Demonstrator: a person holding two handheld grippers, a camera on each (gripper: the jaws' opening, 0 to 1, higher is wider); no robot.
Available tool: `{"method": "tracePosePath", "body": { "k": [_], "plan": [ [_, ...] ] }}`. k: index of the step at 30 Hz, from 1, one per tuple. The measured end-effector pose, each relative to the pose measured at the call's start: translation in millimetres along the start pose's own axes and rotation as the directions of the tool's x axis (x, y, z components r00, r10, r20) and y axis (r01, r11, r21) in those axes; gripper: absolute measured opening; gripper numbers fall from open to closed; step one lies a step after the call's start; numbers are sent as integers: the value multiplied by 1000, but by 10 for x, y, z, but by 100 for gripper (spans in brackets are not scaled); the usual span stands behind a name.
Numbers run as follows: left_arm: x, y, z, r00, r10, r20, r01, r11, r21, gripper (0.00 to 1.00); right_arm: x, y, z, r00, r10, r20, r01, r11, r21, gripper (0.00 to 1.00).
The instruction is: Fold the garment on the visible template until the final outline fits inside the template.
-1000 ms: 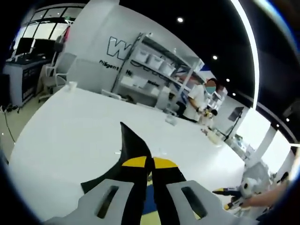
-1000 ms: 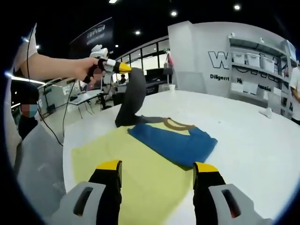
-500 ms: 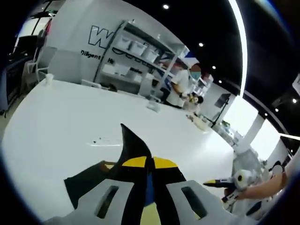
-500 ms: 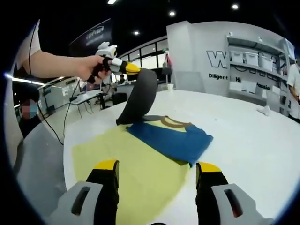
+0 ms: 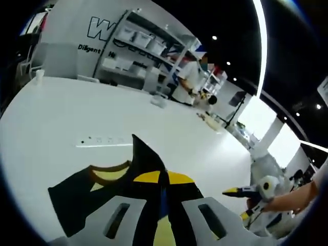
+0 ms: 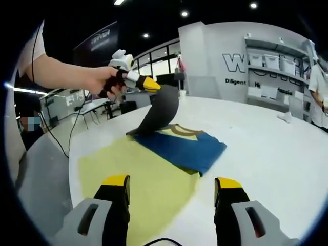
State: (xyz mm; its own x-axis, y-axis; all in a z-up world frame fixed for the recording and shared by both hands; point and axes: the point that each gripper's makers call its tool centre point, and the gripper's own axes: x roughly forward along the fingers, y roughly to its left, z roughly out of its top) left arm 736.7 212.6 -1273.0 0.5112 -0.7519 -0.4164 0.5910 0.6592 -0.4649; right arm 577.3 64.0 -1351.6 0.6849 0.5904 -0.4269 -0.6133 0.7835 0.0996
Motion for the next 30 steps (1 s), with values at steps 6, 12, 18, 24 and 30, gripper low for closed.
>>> {"method": "tracePosePath", "body": {
  "k": [6, 12, 18, 24, 30],
  "plan": [
    [175, -37, -192, 999, 3, -46, -2, 1000, 30, 1, -7, -26, -26, 1000, 0, -5, 0, 1000, 6, 64],
    [344, -59, -391, 996, 15, -87, -11, 999, 47, 1, -2, -51, -70, 1000, 2, -15, -2, 1000, 9, 64],
    [487, -48, -633, 986, 75, -147, -51, 986, 160, 1, -8, -62, -105, 1000, 1, -22, 0, 1000, 15, 64],
    [682, -32, -917, 973, 86, -216, -35, 973, 228, 1, -17, -79, -149, 999, 1, -34, -1, 1000, 19, 63],
    [713, -63, -1080, 958, 94, -270, -8, 953, 304, 1, -15, -91, -155, 999, 0, -37, 1, 1000, 23, 63]
  ]
}}
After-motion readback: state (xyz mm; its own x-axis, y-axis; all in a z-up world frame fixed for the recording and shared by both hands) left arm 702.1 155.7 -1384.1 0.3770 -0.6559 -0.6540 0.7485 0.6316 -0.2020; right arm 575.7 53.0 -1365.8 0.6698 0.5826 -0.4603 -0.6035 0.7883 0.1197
